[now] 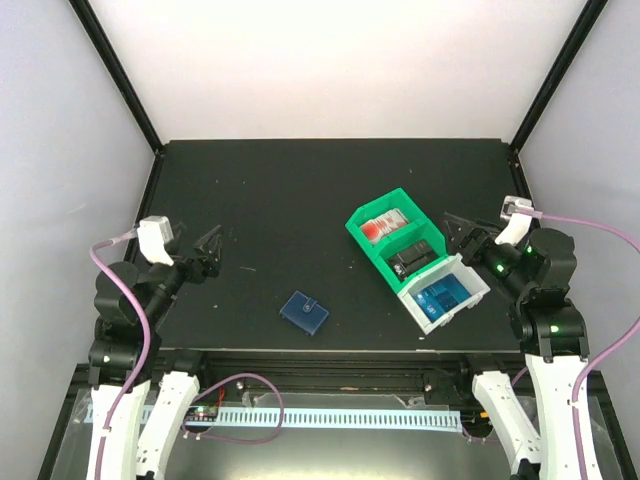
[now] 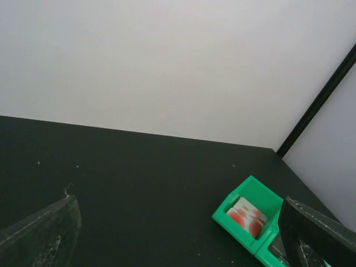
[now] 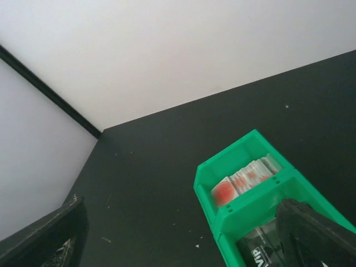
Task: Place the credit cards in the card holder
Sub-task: Open the card holder at the center of the board.
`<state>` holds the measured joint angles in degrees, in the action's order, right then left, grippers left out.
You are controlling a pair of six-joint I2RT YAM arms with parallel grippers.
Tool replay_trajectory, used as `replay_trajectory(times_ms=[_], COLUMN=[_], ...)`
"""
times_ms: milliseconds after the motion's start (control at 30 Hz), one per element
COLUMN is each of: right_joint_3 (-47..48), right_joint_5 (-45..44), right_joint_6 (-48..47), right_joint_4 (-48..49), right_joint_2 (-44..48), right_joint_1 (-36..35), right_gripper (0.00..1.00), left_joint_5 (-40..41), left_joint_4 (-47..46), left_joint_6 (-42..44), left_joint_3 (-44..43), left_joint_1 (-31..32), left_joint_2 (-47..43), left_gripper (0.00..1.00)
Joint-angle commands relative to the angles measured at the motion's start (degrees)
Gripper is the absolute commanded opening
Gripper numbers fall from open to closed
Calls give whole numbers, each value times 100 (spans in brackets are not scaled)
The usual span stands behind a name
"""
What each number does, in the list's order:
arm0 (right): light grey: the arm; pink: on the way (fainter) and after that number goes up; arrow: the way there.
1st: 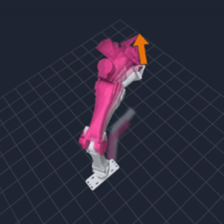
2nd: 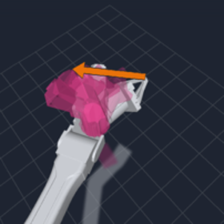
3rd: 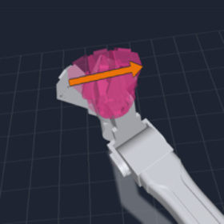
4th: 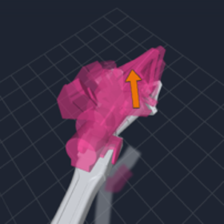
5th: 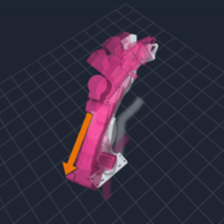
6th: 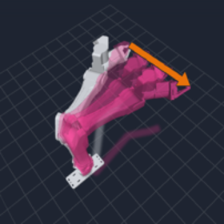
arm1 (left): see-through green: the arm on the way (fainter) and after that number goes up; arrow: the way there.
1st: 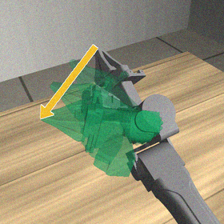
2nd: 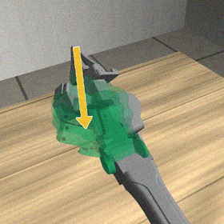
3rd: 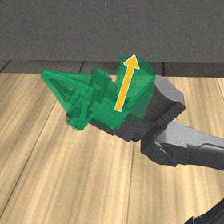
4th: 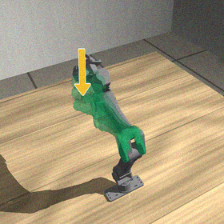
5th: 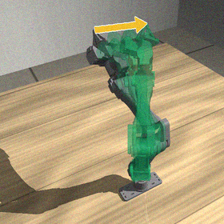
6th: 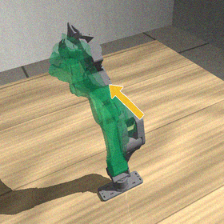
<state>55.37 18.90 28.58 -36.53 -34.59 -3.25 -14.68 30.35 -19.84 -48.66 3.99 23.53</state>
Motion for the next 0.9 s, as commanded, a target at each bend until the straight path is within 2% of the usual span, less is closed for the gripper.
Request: replay_trajectory(times_ms=[0,100,233,300,500,600,700,867], right_joint_3=[10,-37,-378,-622,-1122,-1418,-1537,-1741], right_joint_5=[692,1021,2004,2294,2419,2133,1527,276], right_joint_6=[-187,-127,174,285,394,351,255,449], right_joint_4=[-164,-130,400,662,978,1102,970,1223], right_joint_2=[-47,-56,-68,-46,-78,-195,-423,-868], right_joint_1=[88,104,112,109,-98,-545,-1186,-2716], right_gripper=[94,99,98,98,100,100,99,98], left_joint_5=[-360,-287,-213,-398,-1397,-2160,-2289,-2280], left_joint_4=[-36,173,169,41,-358,-708,-578,-326], left_joint_6=[-153,-200,-416,-517,-1076,-1540,-2026,-2204], left_joint_3=[42,0,160,303,913,1455,1847,2265], left_joint_1=[-91,-102,-114,-116,-119,-118,-107,88], left_joint_2=[-211,-282,-433,-545,-635,-526,-380,-46], left_gripper=[99,99,99,99,99,99,99,98])
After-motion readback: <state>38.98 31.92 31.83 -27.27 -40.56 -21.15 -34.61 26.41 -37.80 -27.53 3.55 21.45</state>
